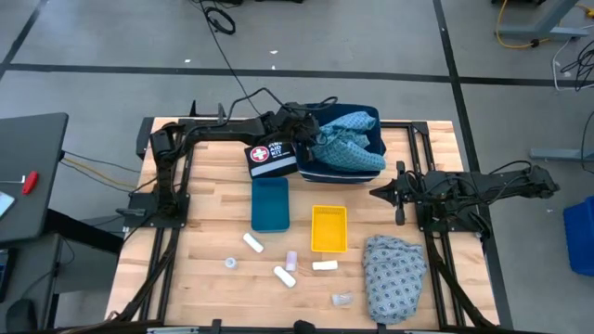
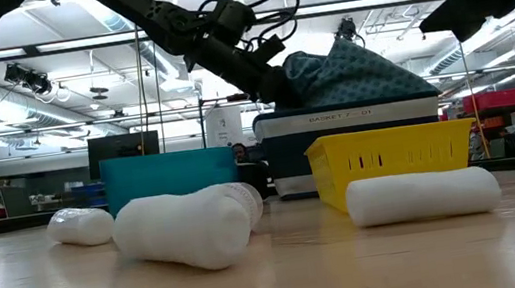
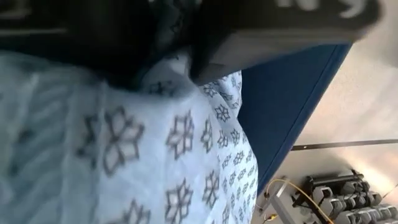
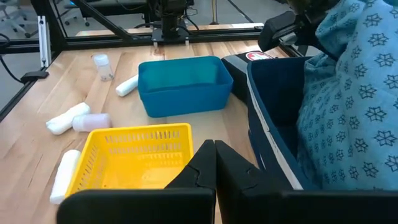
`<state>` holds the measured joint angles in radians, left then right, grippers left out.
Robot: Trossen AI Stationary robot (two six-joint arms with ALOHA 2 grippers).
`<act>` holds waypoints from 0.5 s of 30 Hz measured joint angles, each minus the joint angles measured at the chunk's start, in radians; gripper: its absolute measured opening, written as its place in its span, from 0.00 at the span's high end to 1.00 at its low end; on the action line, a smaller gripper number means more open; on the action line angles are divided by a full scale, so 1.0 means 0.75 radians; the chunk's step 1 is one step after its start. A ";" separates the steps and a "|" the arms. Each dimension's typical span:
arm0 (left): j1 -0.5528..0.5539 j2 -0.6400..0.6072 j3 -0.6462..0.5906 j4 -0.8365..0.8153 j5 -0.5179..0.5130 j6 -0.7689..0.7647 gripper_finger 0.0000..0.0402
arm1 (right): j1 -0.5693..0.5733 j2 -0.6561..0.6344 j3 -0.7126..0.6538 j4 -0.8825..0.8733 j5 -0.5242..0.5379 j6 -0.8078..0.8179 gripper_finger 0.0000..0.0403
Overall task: Pick & place medical supplies in basket/bin
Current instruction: Put the blue patient gown into the blue laundry bin
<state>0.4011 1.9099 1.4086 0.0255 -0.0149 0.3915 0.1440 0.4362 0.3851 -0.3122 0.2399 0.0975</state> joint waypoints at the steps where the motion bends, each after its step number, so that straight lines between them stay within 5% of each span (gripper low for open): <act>1: 0.000 -0.002 0.000 -0.001 0.001 0.000 0.70 | 0.000 0.000 0.000 0.000 0.000 0.001 1.00; 9: -0.003 -0.134 0.000 -0.004 0.075 0.052 0.36 | 0.000 0.000 0.000 0.000 0.000 0.003 0.99; 15: -0.003 -0.277 0.000 -0.006 0.219 0.004 0.29 | 0.000 0.000 0.000 0.000 -0.008 0.003 0.98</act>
<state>0.3988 1.7024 1.4086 0.0212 0.1493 0.3944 0.1437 0.4364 0.3851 -0.3122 0.2343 0.0995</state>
